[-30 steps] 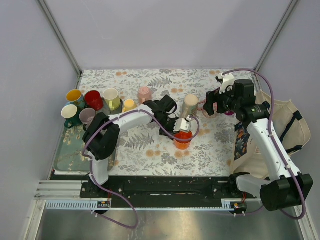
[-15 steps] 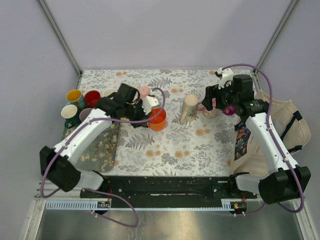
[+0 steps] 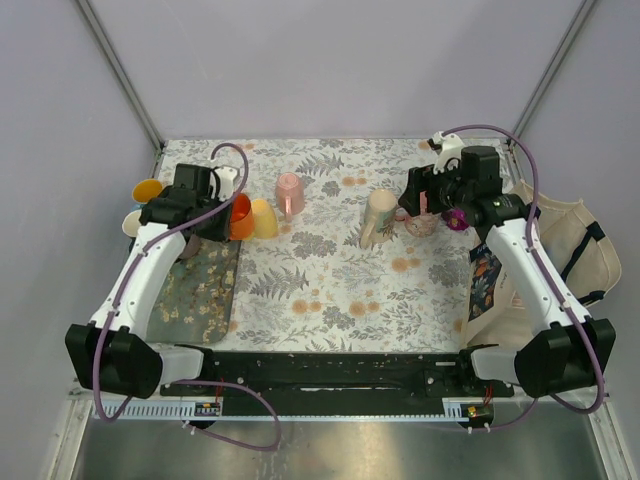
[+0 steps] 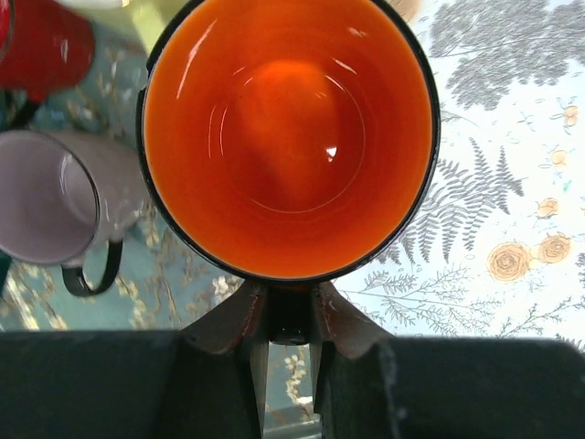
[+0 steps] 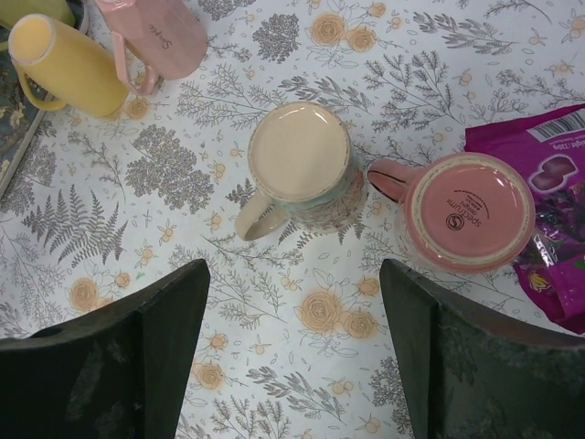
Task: Turn the mug right side up
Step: Move the cup to the tray.
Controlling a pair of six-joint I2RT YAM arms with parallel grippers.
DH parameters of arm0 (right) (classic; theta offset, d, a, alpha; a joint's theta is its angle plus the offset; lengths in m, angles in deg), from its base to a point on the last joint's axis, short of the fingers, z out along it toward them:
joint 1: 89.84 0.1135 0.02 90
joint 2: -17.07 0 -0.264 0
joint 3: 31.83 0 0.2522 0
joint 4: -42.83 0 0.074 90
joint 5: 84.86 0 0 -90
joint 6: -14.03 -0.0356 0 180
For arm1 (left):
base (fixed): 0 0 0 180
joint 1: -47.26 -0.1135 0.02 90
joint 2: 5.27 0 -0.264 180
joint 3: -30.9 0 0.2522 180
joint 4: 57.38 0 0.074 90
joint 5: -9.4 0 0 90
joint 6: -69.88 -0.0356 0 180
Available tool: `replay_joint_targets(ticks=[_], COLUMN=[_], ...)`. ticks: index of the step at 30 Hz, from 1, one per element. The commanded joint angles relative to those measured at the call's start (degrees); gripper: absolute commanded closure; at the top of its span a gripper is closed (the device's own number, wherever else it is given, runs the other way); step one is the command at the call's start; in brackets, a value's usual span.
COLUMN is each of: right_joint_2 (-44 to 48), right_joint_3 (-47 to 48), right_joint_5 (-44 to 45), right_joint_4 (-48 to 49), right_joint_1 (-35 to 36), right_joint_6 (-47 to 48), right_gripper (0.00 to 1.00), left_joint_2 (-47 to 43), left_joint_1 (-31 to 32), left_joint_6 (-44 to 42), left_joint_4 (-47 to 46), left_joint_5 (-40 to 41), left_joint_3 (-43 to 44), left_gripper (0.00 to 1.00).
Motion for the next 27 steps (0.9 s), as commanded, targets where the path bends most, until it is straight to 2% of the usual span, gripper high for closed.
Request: replay_joint_targets(ticks=[1, 8, 21, 27], right_joint_2=[-1.3, -2.5, -1.9, -1.3], right_joint_3=[2.2, 5.0, 4.9, 4.1], right_joint_5=[-1.6, -1.6, -4.7, -6.3], right_joint_4=[2.4, 1.3, -1.5, -1.6], right_joint_1=[-0.3, -0.3, -0.3, -0.3], right_joint_6=[-1.6, -0.6, 0.4, 0.6], right_gripper=[0.16, 0.16, 0.17, 0.17], left_joint_2=[-4.3, -6.3, -4.3, 0.1], left_joint_1=[-3.3, -4.2, -7.1, -8.3], left_joint_6=[7.1, 7.5, 10.2, 9.5], left_joint_4=[-2.5, -4.5, -23.0, -28.8], left_joint_5=[6.4, 9.4, 12.4, 11.4], left_joint_3=[-2.8, -11.0, -24.2, -25.8], left_gripper=[1.00, 1.00, 1.00, 1.00])
